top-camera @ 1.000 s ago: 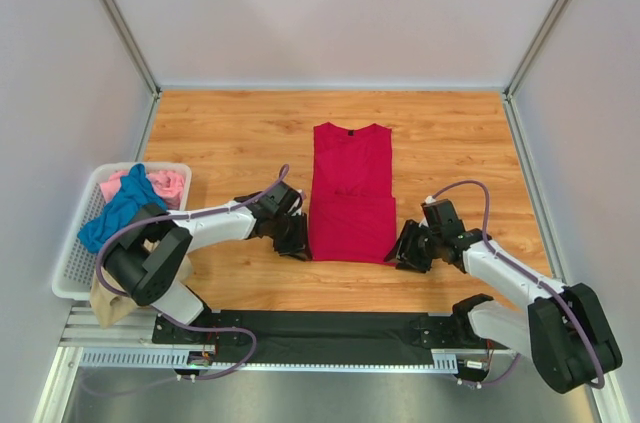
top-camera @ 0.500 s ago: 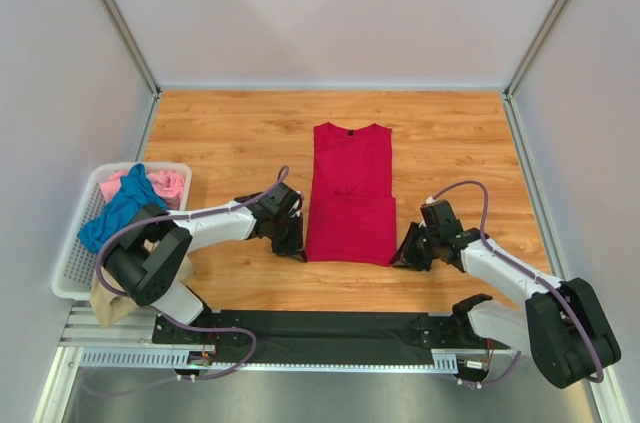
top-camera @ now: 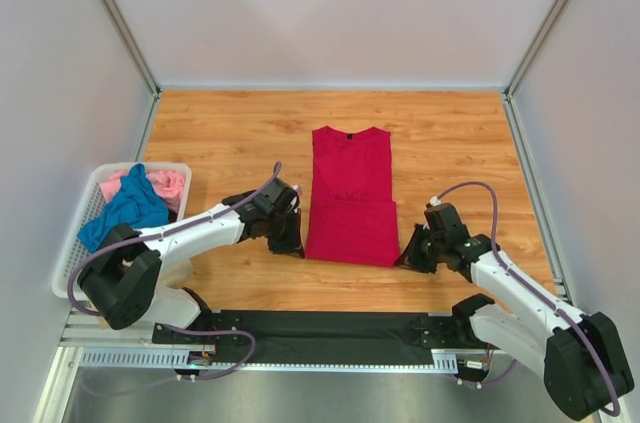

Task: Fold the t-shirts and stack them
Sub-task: Fold the tshirt

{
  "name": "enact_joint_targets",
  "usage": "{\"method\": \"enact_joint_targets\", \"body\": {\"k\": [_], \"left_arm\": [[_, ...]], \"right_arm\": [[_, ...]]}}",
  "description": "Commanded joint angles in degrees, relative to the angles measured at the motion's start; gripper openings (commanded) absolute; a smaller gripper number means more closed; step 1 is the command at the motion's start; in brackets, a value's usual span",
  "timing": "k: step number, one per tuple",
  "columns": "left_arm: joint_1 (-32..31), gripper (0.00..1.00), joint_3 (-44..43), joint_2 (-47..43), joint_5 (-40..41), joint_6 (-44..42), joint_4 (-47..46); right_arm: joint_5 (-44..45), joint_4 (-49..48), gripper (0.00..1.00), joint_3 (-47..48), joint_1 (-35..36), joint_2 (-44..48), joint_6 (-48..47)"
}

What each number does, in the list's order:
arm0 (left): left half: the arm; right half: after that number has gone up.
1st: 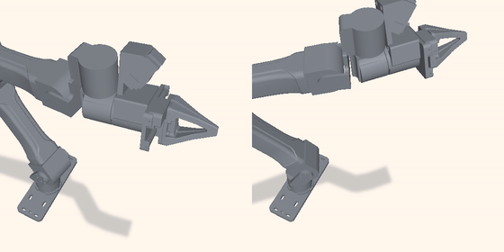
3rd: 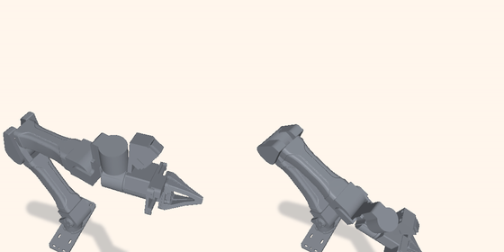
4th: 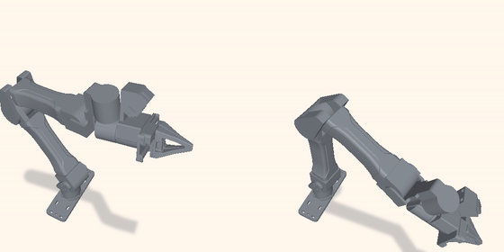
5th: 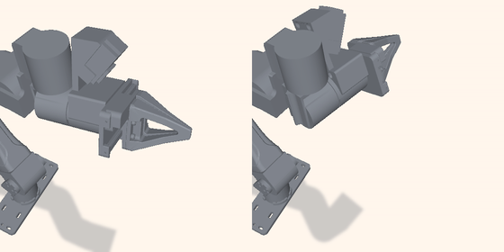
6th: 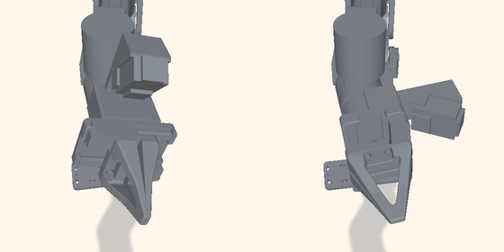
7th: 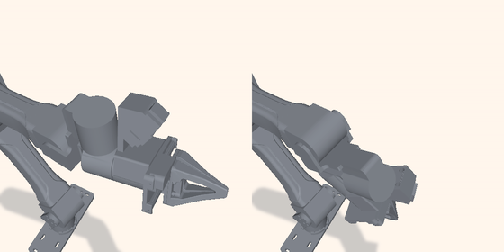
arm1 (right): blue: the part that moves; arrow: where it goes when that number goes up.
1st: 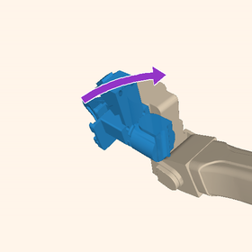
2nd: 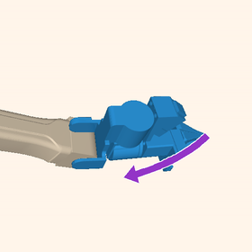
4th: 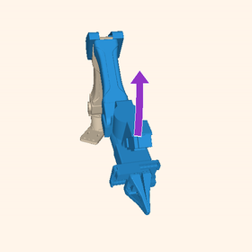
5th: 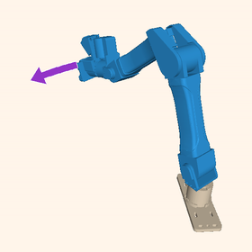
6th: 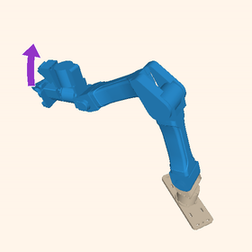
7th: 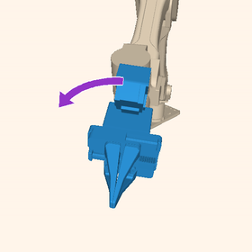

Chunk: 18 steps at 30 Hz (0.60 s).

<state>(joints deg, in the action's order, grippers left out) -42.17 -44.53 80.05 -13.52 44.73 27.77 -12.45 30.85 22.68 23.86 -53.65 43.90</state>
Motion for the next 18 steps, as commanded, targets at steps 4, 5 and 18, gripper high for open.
{"method": "enact_joint_targets", "body": {"k": [4, 5, 18], "left_arm": [[-1.3, 0.00, -1.1, -4.6, 2.4, 1.2, 5.6], [-1.4, 0.00, -1.6, -5.9, 2.8, 1.4, 5.9], [-0.5, 0.00, -17.2, -5.3, 11.1, -3.1, 18.5]], "right_arm": [[3.8, 6.9, 0.00, 4.4, 2.0, 4.7, -0.5], [4.4, 8.7, 0.00, 6.2, 2.2, 5.2, -0.6], [10.3, 13.4, 0.00, 22.1, 2.3, -1.2, -7.3]]}}
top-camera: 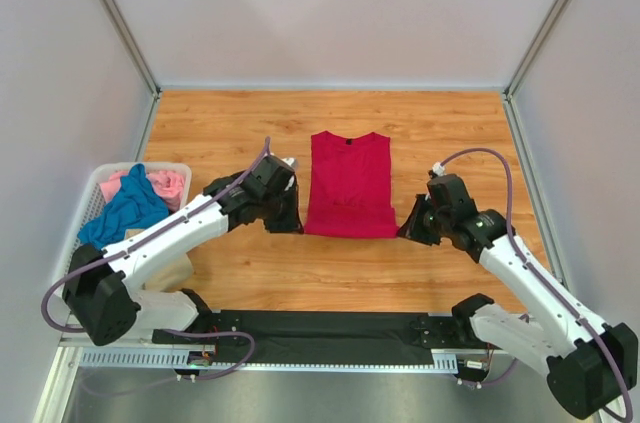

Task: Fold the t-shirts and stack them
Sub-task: Fold the tshirt

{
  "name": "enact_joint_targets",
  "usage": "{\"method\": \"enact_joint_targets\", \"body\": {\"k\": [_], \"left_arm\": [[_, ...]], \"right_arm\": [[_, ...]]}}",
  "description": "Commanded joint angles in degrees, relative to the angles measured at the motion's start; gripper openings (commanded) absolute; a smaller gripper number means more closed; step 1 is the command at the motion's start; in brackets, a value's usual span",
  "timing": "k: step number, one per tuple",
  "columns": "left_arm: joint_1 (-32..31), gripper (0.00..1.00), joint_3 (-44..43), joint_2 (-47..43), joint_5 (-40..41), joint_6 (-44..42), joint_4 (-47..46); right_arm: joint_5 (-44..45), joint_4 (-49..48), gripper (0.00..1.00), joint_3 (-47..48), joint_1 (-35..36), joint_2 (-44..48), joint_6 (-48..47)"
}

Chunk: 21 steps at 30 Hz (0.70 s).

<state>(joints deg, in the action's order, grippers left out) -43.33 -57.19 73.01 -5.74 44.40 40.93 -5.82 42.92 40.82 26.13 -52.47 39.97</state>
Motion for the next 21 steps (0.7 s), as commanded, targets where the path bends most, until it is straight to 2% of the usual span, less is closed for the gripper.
{"method": "enact_joint_targets", "body": {"k": [1, 7, 16, 21], "left_arm": [[1.5, 0.00, -5.5, 2.5, 3.5, -3.2, 5.7], [7.5, 0.00, -13.5, 8.8, 1.3, -7.2, 6.4], [14.4, 0.00, -35.8, 23.6, -2.7, -13.0, 8.9], [17.2, 0.00, -45.0, 31.6, -5.5, -14.5, 8.9]], "right_arm": [[3.9, 1.1, 0.00, 6.2, 0.1, -3.5, -3.9], [5.6, 0.0, 0.00, 14.7, -1.3, -12.9, -8.3], [2.8, -3.4, 0.00, 30.4, -5.6, -28.3, -14.2], [-0.1, -5.0, 0.00, 37.4, -8.3, -36.2, -16.0]]}}
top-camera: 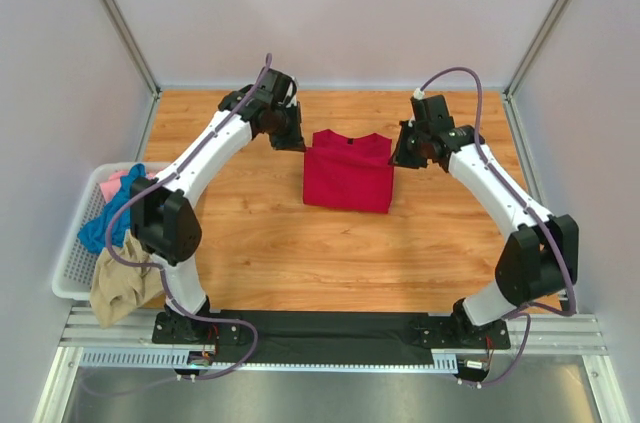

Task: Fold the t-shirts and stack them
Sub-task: Fold the tshirt

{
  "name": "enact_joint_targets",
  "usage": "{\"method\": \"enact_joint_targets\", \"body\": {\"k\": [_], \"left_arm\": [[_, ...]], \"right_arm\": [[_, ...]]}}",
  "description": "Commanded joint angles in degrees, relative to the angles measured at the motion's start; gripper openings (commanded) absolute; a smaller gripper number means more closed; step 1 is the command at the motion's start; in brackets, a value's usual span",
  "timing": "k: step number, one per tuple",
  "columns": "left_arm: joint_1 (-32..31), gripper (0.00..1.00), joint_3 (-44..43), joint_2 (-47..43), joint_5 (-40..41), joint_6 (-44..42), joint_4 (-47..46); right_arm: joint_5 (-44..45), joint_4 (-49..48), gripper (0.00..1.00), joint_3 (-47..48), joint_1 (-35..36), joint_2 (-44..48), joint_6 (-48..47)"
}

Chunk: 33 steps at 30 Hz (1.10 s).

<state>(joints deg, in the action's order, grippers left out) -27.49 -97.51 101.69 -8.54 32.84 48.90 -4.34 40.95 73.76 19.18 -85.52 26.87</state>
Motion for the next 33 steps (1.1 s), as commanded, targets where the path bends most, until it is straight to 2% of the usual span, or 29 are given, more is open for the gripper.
{"method": "enact_joint_targets", "body": {"k": [1, 7, 11, 19, 26, 30, 33], "left_arm": [[1.7, 0.00, -7.6, 5.4, -3.8, -3.3, 0.7], [3.9, 0.00, -15.2, 13.4, -7.5, -4.4, -3.6], [5.1, 0.00, -15.8, 15.3, -10.5, -4.1, -10.9], [6.0, 0.00, -15.7, 18.6, -11.4, -3.4, -22.9], [7.2, 0.00, -19.7, 25.1, -11.1, -2.7, -26.9], [8.0, 0.00, -27.0, 32.8, -12.2, -2.5, -26.8], [8.8, 0.15, -30.0, 37.6, -13.1, -1.9, -29.2]], "right_arm": [[-1.8, -3.5, 0.00, 6.5, -2.4, -4.3, -3.2], [-4.4, -4.9, 0.00, 13.3, -4.6, -13.7, -4.2], [-4.9, -7.5, 0.00, 14.7, -5.4, -15.4, -4.7], [-6.5, -13.2, 0.00, 17.5, -6.7, -20.6, -4.3], [-6.3, -17.1, 0.00, 19.8, -8.2, -25.1, -2.5], [-7.5, -18.8, 0.05, 22.4, -9.2, -30.1, -2.3], [-7.2, -20.1, 0.07, 24.8, -9.9, -34.9, -2.4]]}}
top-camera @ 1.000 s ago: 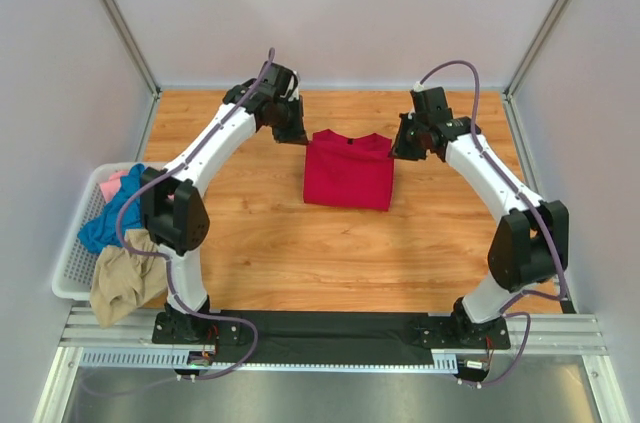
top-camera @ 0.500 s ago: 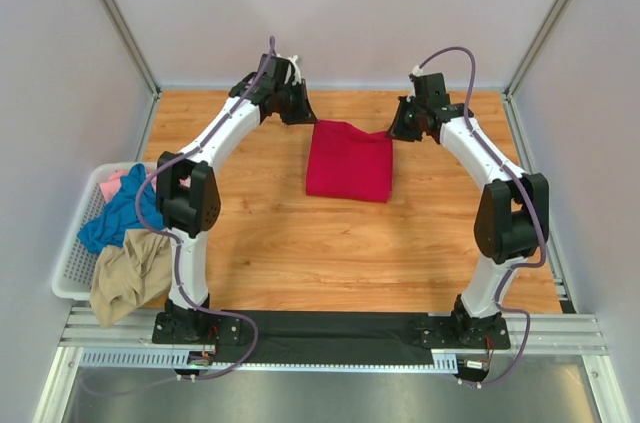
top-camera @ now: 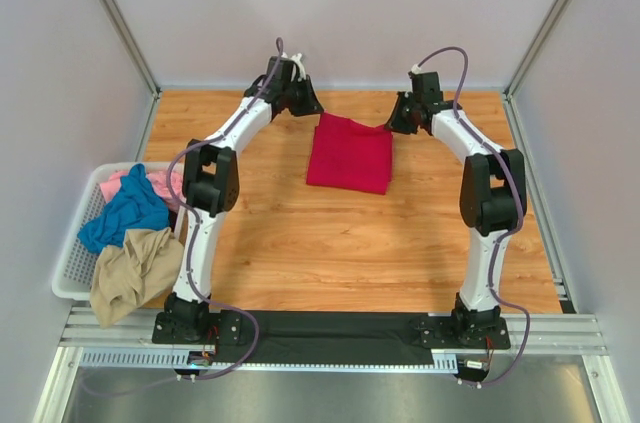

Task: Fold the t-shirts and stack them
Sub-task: Fold the tshirt, then neatly place the folded tshirt to the corner

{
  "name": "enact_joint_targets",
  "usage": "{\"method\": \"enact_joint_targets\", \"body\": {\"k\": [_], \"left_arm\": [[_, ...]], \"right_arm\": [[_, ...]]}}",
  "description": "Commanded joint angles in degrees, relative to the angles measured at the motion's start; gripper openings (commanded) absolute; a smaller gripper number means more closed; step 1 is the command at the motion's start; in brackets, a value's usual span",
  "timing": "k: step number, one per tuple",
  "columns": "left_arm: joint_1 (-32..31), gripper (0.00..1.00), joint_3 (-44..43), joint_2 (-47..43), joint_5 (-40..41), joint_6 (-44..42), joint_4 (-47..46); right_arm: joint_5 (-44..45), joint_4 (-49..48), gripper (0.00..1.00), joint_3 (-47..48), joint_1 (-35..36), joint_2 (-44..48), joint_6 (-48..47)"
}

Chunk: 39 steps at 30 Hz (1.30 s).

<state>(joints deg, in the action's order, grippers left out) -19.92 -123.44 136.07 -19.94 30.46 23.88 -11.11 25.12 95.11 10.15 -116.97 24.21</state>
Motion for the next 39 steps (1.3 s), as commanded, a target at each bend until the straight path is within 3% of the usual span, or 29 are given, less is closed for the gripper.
{"method": "enact_joint_targets", "body": {"k": [1, 2, 5, 8, 11, 15, 20, 28, 31, 32, 35, 39], "left_arm": [[1.6, 0.18, -4.6, 4.1, -2.2, 0.9, -5.9], [2.3, 0.22, -5.2, 5.1, -2.8, 1.4, -6.7], [3.8, 0.37, -7.4, 6.7, -4.8, 1.5, -6.7], [5.0, 0.40, -5.6, 3.7, -4.0, -1.3, -3.7], [4.8, 0.40, 4.1, -3.2, -4.9, -3.0, -5.9], [3.7, 0.41, 18.1, -11.2, -4.8, -4.8, -6.7], [0.9, 0.41, 28.7, -15.7, -3.6, -7.4, -6.6], [-1.2, 0.39, 35.5, -14.0, -3.0, -7.8, -6.9], [-1.3, 0.24, 37.0, -14.2, -2.9, -7.2, -7.4], [-1.3, 0.12, 37.5, -14.4, -2.7, -7.0, -7.4], [-1.3, 0.00, 37.9, -14.4, -1.0, -6.1, -6.6], [-1.3, 0.00, 41.3, -14.5, -1.9, -3.8, -8.0]], "right_arm": [[-0.4, -5.1, 0.09, 4.8, -1.1, -4.2, 0.4], [0.1, -5.2, 0.11, 5.5, -1.4, -5.1, 1.2], [-0.4, -3.1, 0.33, 8.1, -2.9, -7.6, 2.6], [-0.7, -3.2, 0.46, 3.1, -2.9, -4.2, 2.3], [-2.4, -3.2, 0.53, -1.6, -2.9, 0.5, 1.3], [-6.6, -0.2, 0.54, -7.6, -2.9, 3.7, -3.2], [-11.5, 0.5, 0.55, -14.2, -2.9, 5.4, -7.2], [-13.9, -3.3, 0.53, -18.6, -3.0, 3.9, -9.3], [-17.4, -5.9, 0.46, -19.2, -3.0, 3.0, -7.7], [-18.1, -6.3, 0.40, -19.6, -2.9, 2.6, -7.2], [-19.9, -8.6, 0.20, -20.6, -2.9, 1.6, -5.8], [-18.9, -6.8, 0.13, -18.9, -3.1, -1.0, -6.3]]}}
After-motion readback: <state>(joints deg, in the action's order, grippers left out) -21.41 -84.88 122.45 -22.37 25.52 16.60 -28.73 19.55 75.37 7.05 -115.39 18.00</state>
